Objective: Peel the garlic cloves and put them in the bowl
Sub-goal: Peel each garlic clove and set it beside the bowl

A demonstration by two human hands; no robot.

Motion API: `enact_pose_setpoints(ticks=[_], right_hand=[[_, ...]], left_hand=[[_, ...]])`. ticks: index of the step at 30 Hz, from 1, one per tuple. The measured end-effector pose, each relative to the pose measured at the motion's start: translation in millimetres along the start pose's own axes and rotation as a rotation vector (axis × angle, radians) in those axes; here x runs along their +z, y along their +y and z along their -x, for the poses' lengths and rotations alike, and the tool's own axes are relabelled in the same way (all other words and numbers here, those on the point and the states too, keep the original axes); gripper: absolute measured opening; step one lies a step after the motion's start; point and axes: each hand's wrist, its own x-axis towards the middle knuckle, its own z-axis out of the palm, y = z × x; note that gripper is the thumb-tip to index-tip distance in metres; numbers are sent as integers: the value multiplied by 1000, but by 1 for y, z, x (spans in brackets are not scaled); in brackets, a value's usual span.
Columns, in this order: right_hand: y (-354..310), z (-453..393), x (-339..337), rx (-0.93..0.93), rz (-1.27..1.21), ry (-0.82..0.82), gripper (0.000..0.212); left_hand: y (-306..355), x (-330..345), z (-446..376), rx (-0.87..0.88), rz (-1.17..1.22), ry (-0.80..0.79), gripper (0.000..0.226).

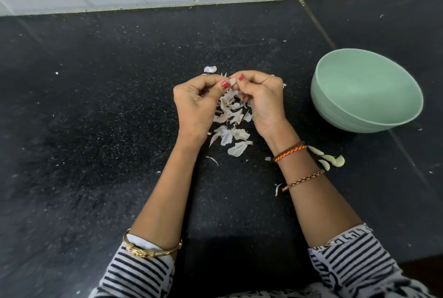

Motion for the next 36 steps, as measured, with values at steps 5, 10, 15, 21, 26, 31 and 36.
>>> enact_pose_setpoints(ticks=[5, 10, 15, 21, 26, 31, 36], right_hand=[[-3, 1, 5, 105, -135, 52, 34], [-6, 0, 5, 255, -151, 119, 25], [-16, 2, 6, 302, -83, 193, 25], [-17, -2, -5, -9, 125, 358, 18], [0, 0, 0, -197, 341, 173, 18], [4, 1, 0, -212, 372, 79, 21], [0, 3, 1, -206, 252, -8, 13]], left_hand=[[3, 3, 0, -44, 80, 10, 19], [1, 5, 1, -51, 111, 21, 19], [2, 7, 3, 35, 30, 24, 16], [0, 0, 0, 128, -21, 118, 13], [0, 3, 1, 30, -36, 84, 10], [0, -2, -1, -25, -53, 110, 6], [1, -2, -1, -64, -39, 127, 11]])
